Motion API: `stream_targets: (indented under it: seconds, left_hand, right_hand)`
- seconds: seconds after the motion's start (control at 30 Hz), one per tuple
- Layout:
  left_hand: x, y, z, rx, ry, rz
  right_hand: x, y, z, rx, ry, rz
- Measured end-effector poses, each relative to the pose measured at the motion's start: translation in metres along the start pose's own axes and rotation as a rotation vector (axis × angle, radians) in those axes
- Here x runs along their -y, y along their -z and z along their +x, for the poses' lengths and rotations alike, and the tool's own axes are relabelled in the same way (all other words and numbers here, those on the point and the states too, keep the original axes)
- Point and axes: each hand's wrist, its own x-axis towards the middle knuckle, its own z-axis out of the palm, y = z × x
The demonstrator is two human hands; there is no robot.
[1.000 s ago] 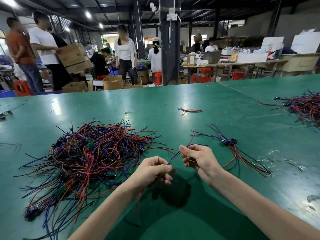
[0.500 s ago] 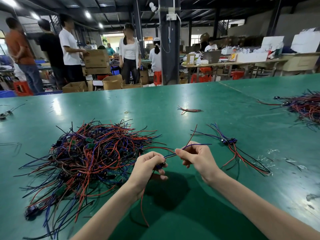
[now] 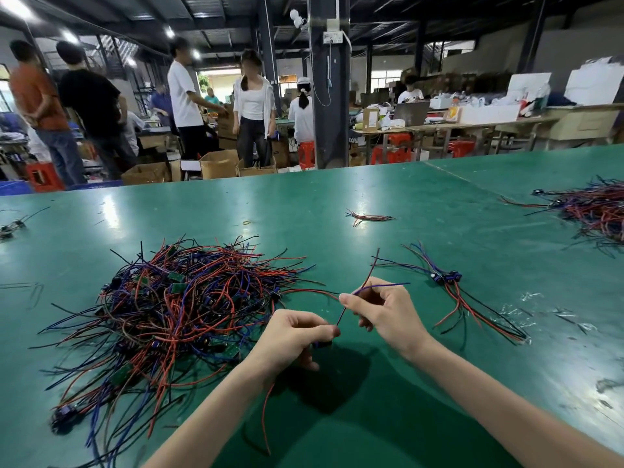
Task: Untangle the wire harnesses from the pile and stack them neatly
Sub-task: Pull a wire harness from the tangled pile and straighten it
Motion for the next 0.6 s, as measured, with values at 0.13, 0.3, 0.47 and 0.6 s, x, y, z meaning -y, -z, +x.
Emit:
stream_targets:
  seconds: [0.13,0.3,0.47,0.6]
  left_hand:
    - [-0.002,-0.001,0.000,-0.037,-0.013,-0.039]
    - [-0.002,-0.003,0.001,-0.111,-0.093,-0.052]
    - [0.000,-0.005,0.003,-0.137,-0.108,-0.033]
    - [0.002,-0.006,0.004,-0.134,-0.109,-0.017]
  right_hand:
    - [0.002,-0.002,0.002,-0.023,-0.176,0.252]
    - [0.002,-0.001,0.005,-0.054,-0.435,0.536]
    - [0.000,0.011,0.016,-0.151,-0.487,0.549]
    - [-0.004,0.016,0.021,-0.236,-0.488,0.529]
